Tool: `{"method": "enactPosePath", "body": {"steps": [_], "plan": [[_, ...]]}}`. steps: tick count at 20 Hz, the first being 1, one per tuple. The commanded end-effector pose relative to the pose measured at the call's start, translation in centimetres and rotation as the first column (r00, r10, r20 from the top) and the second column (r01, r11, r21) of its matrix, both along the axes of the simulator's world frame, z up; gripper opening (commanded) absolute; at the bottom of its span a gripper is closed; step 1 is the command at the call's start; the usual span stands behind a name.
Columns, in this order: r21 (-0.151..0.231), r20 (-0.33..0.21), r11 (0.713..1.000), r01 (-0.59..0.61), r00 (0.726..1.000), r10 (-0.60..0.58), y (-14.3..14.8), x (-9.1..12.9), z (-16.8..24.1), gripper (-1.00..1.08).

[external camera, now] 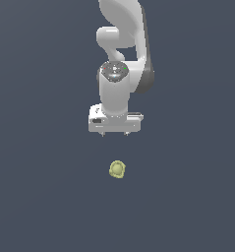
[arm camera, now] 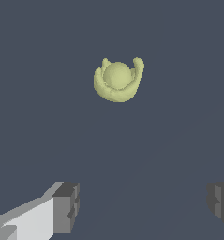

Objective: Pick up the object and move it to a goal position.

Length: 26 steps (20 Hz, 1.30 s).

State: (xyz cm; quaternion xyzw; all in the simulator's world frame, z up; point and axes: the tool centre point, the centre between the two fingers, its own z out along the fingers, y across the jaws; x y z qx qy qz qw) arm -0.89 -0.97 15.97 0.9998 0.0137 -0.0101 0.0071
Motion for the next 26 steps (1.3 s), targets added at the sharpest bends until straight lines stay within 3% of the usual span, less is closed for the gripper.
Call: {"method": "enactPosePath", "body": {"steps": [1, 17, 26], "plan": [[0.0, 0.0, 1.0, 0.0, 1.0, 0.0, 0.0, 0.0, 0.0, 1.0], [-0.019, 0.027, 1.0, -0.022, 0.999, 0.023, 0.7, 1.0, 0.7, 1.0], [-0.012, 0.028, 0.999, 0.045, 0.999, -0.045, 0.8, 3.3, -0.7, 1.0]]}}
